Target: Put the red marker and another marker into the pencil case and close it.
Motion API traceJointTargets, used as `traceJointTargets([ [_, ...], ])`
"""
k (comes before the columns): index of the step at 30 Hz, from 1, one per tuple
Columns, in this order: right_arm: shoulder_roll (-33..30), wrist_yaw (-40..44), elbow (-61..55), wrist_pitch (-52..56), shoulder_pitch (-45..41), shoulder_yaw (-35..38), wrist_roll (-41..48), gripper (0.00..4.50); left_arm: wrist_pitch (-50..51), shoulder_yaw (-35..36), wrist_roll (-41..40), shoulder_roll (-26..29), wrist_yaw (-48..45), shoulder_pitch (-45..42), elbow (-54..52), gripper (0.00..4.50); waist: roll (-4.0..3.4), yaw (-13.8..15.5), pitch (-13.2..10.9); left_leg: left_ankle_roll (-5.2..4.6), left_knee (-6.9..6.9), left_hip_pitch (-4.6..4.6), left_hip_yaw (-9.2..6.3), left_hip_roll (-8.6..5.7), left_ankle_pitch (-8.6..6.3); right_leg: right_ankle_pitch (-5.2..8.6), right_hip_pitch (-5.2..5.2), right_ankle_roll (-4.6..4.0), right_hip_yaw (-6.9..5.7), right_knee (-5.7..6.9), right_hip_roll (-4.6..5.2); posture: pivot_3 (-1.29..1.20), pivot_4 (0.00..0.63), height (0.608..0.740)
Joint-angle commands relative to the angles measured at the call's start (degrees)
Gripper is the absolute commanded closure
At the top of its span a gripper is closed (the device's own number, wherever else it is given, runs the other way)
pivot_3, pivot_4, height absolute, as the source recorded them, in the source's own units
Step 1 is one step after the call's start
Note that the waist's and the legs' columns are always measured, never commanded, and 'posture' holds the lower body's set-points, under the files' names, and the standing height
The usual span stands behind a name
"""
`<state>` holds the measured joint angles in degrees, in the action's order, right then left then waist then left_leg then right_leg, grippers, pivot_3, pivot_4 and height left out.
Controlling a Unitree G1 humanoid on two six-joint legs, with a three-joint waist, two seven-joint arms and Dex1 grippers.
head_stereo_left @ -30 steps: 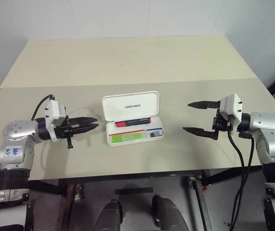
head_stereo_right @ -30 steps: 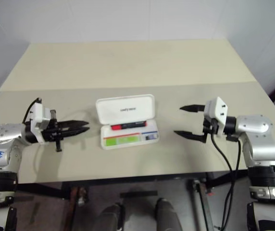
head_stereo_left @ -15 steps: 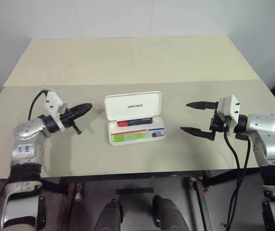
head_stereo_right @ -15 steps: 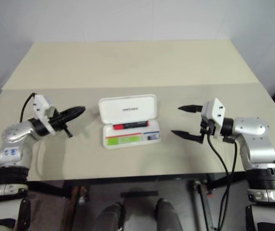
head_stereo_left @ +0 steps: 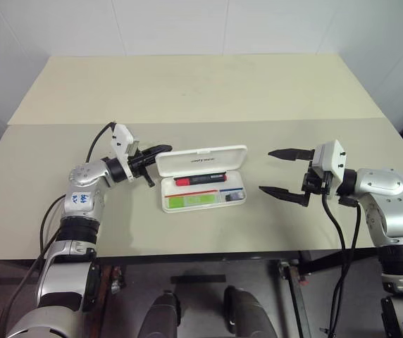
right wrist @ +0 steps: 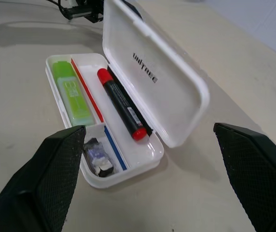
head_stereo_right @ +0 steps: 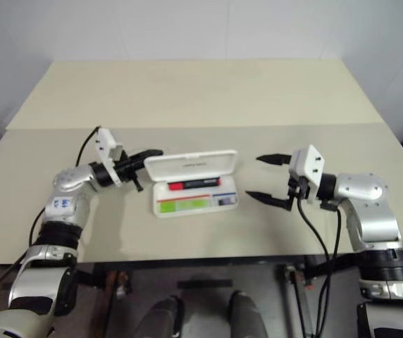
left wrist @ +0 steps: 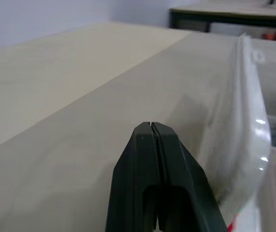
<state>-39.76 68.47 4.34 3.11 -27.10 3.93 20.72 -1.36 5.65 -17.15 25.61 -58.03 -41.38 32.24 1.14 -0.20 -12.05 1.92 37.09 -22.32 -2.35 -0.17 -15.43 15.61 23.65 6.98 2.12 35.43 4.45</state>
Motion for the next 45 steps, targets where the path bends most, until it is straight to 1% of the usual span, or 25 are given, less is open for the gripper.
traceJointTargets([
  [1, 0.3, -1.0, -2.8, 0.3, 0.7, 0.7, 1.2, 0.0, -4.2, 0.3, -0.7, 1.6, -4.1, -0.4, -1.6, 4.48, 0.0, 0.0, 0.0, 0.0, -0.01, 0.0, 0.0, 0.0, 0.0, 0.0, 0.0, 0.0, 0.0, 0.0, 0.0, 0.0, 0.15, 0.74],
  [4, 0.5, -1.4, -3.2, 0.5, 1.2, 0.6, 1.3, 0.0, -7.7, -1.7, 1.5, 3.0, -7.5, -0.6, -1.0, 4.48, 0.0, 0.0, 0.0, 0.0, -0.01, 0.0, -0.01, 0.0, 0.0, 0.0, 0.0, 0.0, 0.0, -0.01, 0.0, 0.0, 0.15, 0.74],
  [10, 0.7, -2.1, -3.4, 0.7, 1.2, 0.6, 1.4, 0.0, -9.2, -6.3, 3.5, 4.1, -12.9, 0.0, -3.2, 4.48, 0.0, 0.0, 0.0, 0.0, -0.01, 0.0, 0.0, 0.0, 0.0, 0.0, 0.0, 0.0, 0.0, 0.0, 0.0, 0.0, 0.15, 0.74],
  [14, 1.1, -3.0, -4.3, 0.8, 1.7, 0.6, 1.3, 0.0, -6.6, -10.7, 3.6, 4.3, -17.7, 2.0, -8.6, 4.48, 0.0, 0.0, 0.0, 0.0, -0.02, 0.0, 0.0, 0.0, 0.0, 0.0, 0.0, 0.0, 0.01, -0.01, 0.0, 0.0, 0.15, 0.74],
  [18, 1.4, -4.2, -6.9, 0.8, 2.9, 0.6, 1.3, 0.0, -4.1, -12.4, 3.0, 4.0, -19.1, 3.7, -11.5, 4.48, 0.0, 0.0, 0.0, -0.01, -0.02, 0.0, 0.0, 0.01, 0.0, 0.01, 0.0, -0.01, 0.02, 0.0, 0.0, 0.0, 0.15, 0.74],
  [21, 1.8, -5.5, -9.2, 1.7, 3.8, 0.7, 1.7, 0.0, -4.1, -13.7, 4.1, 3.1, -18.5, 3.4, -11.0, 4.48, 0.0, -0.1, 0.0, -0.01, 0.01, 0.01, 0.0, 0.01, 0.0, 0.01, 0.0, -0.01, 0.02, 0.02, -0.01, 0.0, 0.15, 0.74],
  [25, 2.4, -7.7, -11.8, 2.9, 5.2, 1.0, 2.1, 0.0, -5.5, -16.5, 8.1, 1.8, -16.6, 2.1, -8.2, 4.48, 0.0, 0.0, 0.0, -0.04, 0.03, 0.03, -0.02, 0.0, 0.02, 0.01, -0.04, -0.02, 0.02, 0.04, -0.01, 0.0, 0.15, 0.74],
  [31, 3.0, -10.6, -14.8, 3.6, 7.3, 1.5, 2.4, 0.0, -4.8, -17.3, 10.0, 0.7, -14.3, 0.8, -5.9, 4.48, 0.0, 0.1, 0.0, -0.05, 0.04, 0.04, -0.05, -0.02, 0.02, 0.0, -0.08, -0.01, 0.03, 0.03, 0.0, 0.0, 0.15, 0.74],
  [42, 4.2, -13.8, -18.6, 5.5, 8.2, 0.8, 2.8, 0.0, -1.7, -20.5, 15.3, 2.5, -11.4, 1.4, -4.6, 4.48, 0.01, 0.0, 0.0, -0.06, 0.04, 0.18, -0.06, -0.02, 0.04, 0.0, -0.2, -0.01, 0.03, 0.07, -0.01, 0.0, 0.15, 0.74],
  [45, 4.6, -14.1, -19.0, 6.1, 8.0, 0.5, 3.0, 0.0, -2.0, -20.2, 14.6, 2.6, -11.3, 2.1, -5.4, 4.48, 0.01, 0.0, 0.0, -0.08, 0.04, 0.25, -0.06, -0.01, 0.05, 0.0, -0.25, -0.02, 0.03, 0.08, -0.01, 0.0, 0.15, 0.74],
])
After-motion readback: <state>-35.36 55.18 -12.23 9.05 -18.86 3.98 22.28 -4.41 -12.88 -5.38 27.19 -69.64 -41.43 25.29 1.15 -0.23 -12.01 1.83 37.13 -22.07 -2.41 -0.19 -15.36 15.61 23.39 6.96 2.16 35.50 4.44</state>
